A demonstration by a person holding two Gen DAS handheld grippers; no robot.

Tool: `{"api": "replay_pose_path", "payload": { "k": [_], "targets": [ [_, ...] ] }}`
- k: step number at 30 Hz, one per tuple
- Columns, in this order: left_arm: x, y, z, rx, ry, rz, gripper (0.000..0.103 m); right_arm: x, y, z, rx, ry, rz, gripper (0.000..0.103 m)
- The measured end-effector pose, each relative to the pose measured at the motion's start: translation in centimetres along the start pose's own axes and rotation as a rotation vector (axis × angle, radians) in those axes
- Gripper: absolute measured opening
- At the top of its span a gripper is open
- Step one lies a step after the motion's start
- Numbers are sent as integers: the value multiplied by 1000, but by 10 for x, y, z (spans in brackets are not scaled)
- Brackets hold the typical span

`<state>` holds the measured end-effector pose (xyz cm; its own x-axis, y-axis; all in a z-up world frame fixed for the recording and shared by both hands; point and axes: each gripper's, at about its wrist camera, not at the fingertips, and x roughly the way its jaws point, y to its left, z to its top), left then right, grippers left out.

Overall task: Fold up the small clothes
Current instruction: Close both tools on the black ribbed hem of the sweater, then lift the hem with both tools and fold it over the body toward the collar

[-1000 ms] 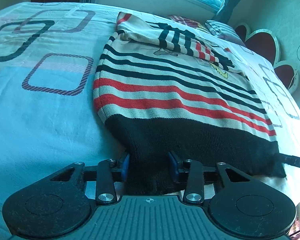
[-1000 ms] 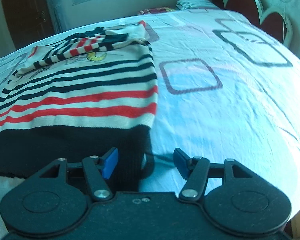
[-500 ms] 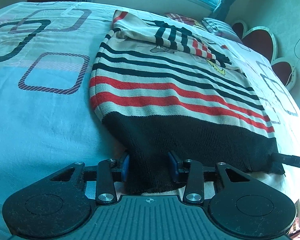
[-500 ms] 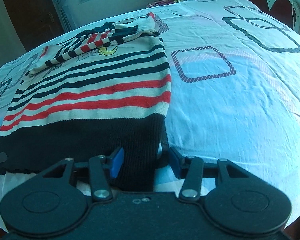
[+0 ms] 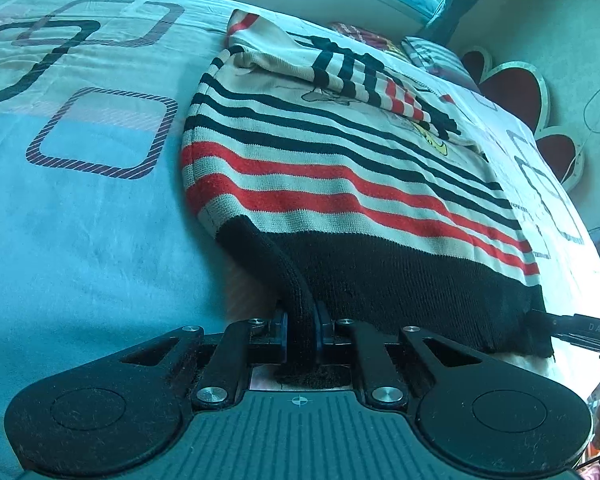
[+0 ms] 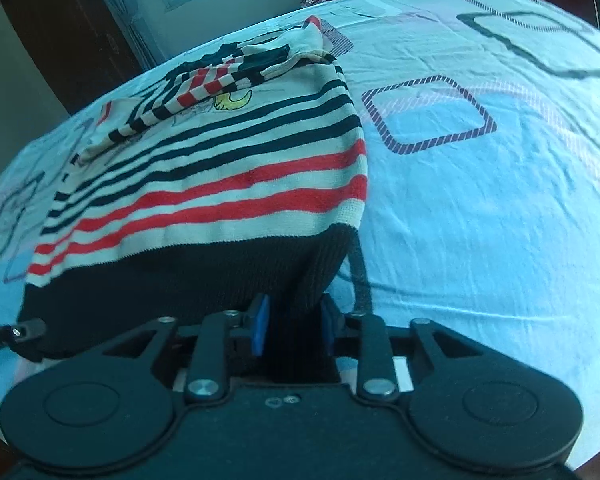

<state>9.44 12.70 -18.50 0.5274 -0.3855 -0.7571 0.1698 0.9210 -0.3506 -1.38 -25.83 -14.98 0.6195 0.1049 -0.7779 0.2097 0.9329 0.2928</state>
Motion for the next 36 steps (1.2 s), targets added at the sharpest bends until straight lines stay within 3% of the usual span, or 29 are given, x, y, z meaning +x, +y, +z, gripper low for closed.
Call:
{"api": "replay_pose_path", "payload": {
  "k": [2,5,8,14,23,29,36],
  "targets": [
    [-1,0,1,-9,-2,-5,12,1,4,2,-26,11,-19,30],
    [-5,2,1,-20,-5,-19,12,-5,11,-1,-70,0,-42,11],
    [-6,3,1,-29,-12,-30,12,-10,17,-4,-100,-32,-63,10],
    [-19,-8,20,-11,-85,-71,12,-24,23,16,-58,-101,35,10],
    [-12,-34,88,42,-207,-82,12,-21,32,76,-74,-216,95,10],
    [15,-43,142,42,-257,-46,12,6,35,130,-85,-256,124,10],
    [74,-45,198,0,-262,9,12,69,35,200,-78,-258,146,10]
  ]
}}
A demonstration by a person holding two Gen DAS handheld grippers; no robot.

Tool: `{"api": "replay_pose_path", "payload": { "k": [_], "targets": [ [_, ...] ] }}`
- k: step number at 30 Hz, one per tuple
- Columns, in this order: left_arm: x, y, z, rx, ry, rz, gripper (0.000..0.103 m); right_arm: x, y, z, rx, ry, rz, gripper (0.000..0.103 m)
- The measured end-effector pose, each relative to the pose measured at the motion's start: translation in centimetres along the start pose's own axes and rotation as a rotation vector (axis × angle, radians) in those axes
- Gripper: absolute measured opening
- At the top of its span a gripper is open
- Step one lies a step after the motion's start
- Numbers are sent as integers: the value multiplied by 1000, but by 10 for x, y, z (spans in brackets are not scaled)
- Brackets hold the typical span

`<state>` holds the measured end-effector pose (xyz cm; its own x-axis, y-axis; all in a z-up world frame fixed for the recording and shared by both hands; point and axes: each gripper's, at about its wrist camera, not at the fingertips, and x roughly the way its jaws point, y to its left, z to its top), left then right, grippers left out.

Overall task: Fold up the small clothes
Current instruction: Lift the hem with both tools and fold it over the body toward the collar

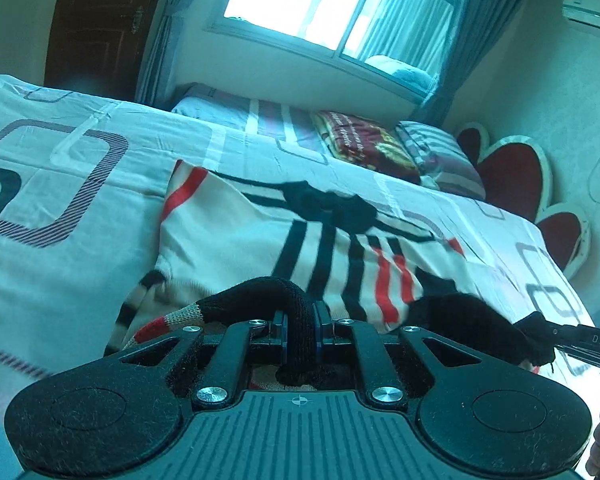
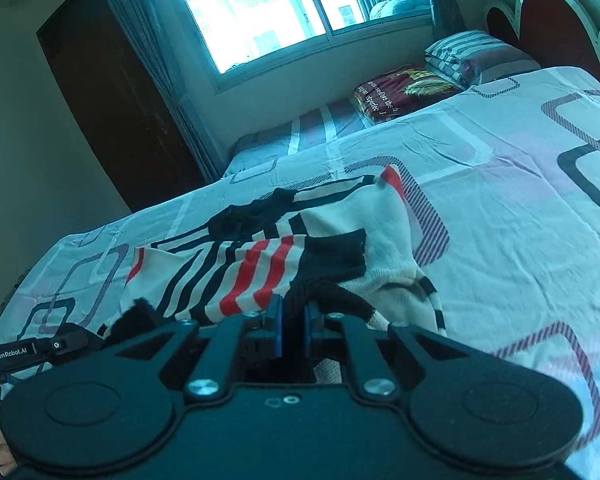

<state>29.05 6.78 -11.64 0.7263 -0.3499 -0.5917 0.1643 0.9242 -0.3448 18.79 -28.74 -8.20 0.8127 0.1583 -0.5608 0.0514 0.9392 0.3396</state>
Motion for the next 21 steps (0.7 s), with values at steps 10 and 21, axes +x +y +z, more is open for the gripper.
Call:
{"api": "replay_pose_path", "payload": {
  "k": [10,21],
  "targets": [
    [91,-6,67,-31,-63,75,12,90,-24,73,18,-35,-3,10],
    [187,7,99,-92,26,199,12,183,-57,92,100,78,-61,11]
  ]
}}
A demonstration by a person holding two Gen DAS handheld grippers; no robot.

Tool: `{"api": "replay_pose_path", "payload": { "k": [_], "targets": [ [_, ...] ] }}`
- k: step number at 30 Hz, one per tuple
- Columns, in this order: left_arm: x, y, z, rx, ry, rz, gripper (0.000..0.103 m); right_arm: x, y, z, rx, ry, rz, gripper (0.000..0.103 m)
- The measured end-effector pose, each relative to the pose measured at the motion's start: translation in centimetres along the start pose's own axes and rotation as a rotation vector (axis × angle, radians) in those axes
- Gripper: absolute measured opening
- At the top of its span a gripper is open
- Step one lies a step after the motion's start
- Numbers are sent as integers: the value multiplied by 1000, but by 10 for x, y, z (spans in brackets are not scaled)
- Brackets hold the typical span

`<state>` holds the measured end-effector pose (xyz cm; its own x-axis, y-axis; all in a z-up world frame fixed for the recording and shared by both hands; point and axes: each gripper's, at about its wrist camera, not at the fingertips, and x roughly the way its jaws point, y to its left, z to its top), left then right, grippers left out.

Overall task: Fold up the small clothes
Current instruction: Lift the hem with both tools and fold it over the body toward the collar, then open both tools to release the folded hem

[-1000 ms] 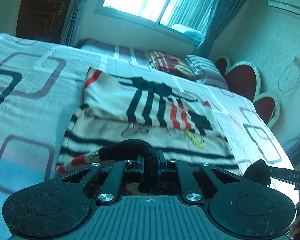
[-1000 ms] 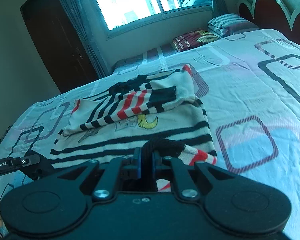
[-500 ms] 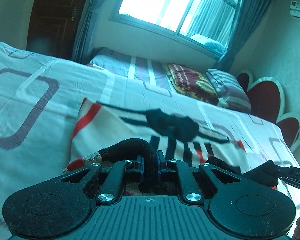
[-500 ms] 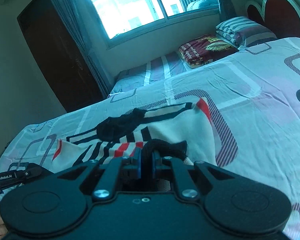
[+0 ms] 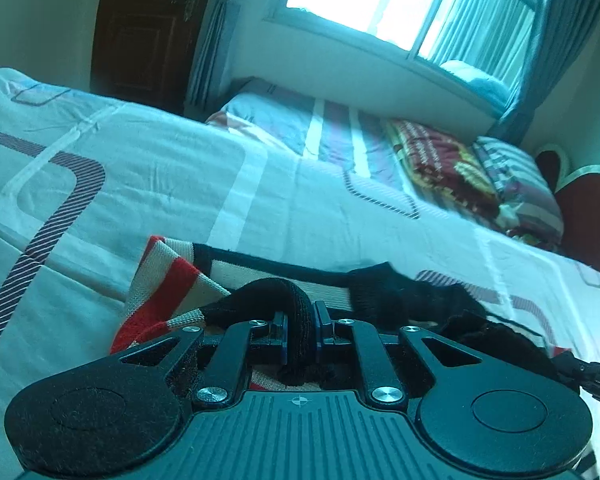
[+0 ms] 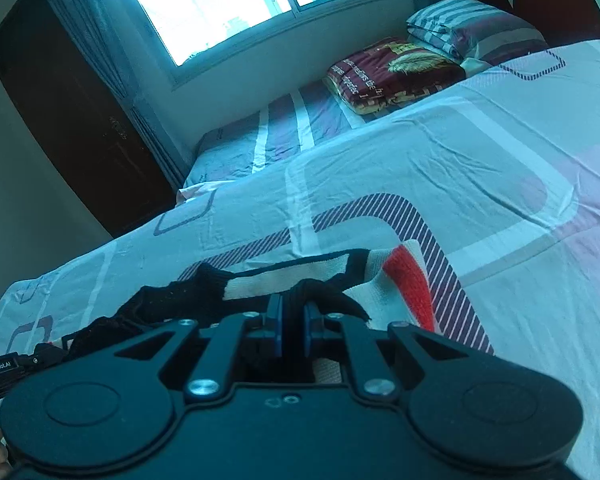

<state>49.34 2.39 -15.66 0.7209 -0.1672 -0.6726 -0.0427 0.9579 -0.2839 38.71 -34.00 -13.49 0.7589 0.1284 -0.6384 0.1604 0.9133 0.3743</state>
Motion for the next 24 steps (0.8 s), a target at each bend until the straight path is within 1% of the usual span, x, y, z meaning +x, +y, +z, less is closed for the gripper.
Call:
{"api": "replay_pose_path", "payload": {
  "k": [1,2,7,8,9,10,11,12,13,14,15,17,18,21,23,24],
  "targets": [
    [5,1,0,-7,13,11,12,6,0,0,0,22,-10,11],
    [10,3,2,-21,29,14,12,11,-1,1,8,32,-9,15],
    [16,9,12,-76,77,-6,15,11,-5,8,47,-6,7,25],
    [15,10,13,-76,80,-15,17,8,-6,8,53,-24,8,34],
    [13,11,14,-73,81,-24,26,3,-6,10,53,-52,-4,59],
    [10,11,15,-66,74,-25,36,-3,-5,11,49,-80,-24,73],
    [5,12,17,-58,45,-10,69,-8,-5,12,44,-102,-29,76],
    [-1,13,19,-48,-1,19,99,-12,-6,14,40,-114,-21,74],
    [-9,13,20,-41,-57,54,103,-17,-6,15,34,-129,-32,72],
    [-15,13,22,-31,-96,60,103,-21,-4,16,23,-145,-51,72],
    [-18,13,24,-23,-93,49,103,-26,-1,15,3,-161,-64,73],
    [-19,14,23,-23,-61,39,102,-29,10,13,-70,-160,-55,73],
    [-20,12,19,-8,-58,35,102,-28,19,10,-124,-149,-60,73],
    [-17,-10,-4,140,-35,21,101,-13,44,0,-261,-89,-61,68],
    [-7,-22,-12,178,-5,21,100,1,54,-4,-305,-44,-68,66],
    [0,-23,-14,181,6,41,100,7,55,-7,-317,-30,-85,65]
  ]
}}
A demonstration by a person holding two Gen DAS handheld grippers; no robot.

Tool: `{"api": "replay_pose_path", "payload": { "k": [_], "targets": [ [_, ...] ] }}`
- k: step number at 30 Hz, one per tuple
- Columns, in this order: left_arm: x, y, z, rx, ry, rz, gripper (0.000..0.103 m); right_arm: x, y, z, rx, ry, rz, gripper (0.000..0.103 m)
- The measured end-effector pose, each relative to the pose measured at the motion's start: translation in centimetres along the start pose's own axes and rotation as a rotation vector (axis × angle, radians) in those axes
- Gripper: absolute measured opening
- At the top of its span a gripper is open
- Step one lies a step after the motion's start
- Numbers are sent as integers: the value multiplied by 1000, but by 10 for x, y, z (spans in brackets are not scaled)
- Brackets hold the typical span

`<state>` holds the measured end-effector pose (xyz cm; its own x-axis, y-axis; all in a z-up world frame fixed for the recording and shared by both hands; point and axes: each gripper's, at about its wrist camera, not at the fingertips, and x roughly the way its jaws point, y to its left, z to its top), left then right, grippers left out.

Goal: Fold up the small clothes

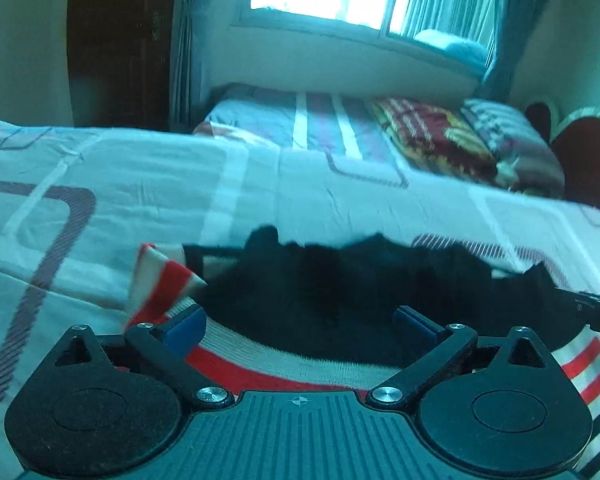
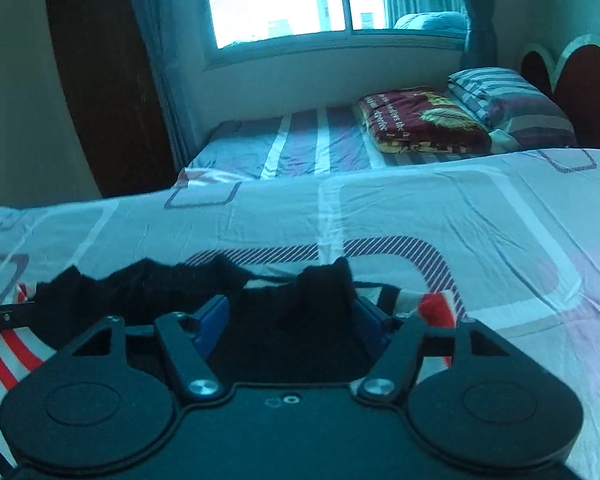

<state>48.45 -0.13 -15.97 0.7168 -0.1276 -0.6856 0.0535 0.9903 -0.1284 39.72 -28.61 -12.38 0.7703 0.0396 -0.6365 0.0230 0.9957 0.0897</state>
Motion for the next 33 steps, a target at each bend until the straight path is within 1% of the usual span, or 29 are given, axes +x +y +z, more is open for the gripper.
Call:
{"api": "replay_pose_path", "payload": {
  "k": [2,3,4,6,7,8,10,11,12,13,15,16,17,19,22,25,27,29,30,31,33],
  "targets": [
    [10,10,-4,-18,15,79,99,10,-4,-5,-27,28,-78,64],
    [12,18,-9,-38,26,85,96,15,-10,-11,-38,50,-115,64],
    [10,22,-13,-21,18,90,94,17,-18,-18,-39,66,-142,64],
    [2,21,-25,47,5,139,93,11,-32,-26,-11,48,-118,64],
    [-2,23,-31,54,-2,148,93,8,-32,-28,-19,50,-119,64],
    [-5,28,-36,39,-5,163,93,7,-30,-30,-32,53,-128,63],
    [-11,44,-42,-43,9,147,93,2,-27,-34,-24,52,-136,64],
    [-13,51,-44,-83,25,146,93,-1,-28,-38,-12,48,-134,64],
    [-14,57,-47,-123,42,129,93,-5,-28,-43,-9,42,-135,64],
    [-18,59,-51,-127,37,128,93,-8,-28,-47,-17,35,-140,64],
    [-21,59,-55,-96,30,136,93,-11,-25,-49,-34,37,-156,64],
    [-25,60,-54,-99,31,139,93,-13,-24,-46,-24,49,-158,64],
    [-30,60,-53,-106,29,141,93,-18,-24,-43,-1,53,-152,63],
    [-45,55,-54,-87,7,119,93,-38,-18,-40,21,15,-113,63],
    [-69,39,-62,-20,-36,92,93,-61,3,-47,-46,-27,-86,63],
    [-80,21,-71,40,-33,70,93,-72,18,-58,-74,-12,-53,63],
    [-82,12,-80,92,-33,92,93,-74,22,-68,-91,11,-63,63],
    [-81,13,-90,132,-33,127,93,-73,20,-82,-116,36,-108,64],
    [-82,17,-93,132,-35,136,93,-72,14,-91,-122,47,-132,64],
    [-84,22,-95,116,-35,138,93,-75,5,-95,-105,33,-119,64],
    [-88,35,-94,73,-15,146,93,-82,-1,-96,-93,41,-131,63]
  ]
}}
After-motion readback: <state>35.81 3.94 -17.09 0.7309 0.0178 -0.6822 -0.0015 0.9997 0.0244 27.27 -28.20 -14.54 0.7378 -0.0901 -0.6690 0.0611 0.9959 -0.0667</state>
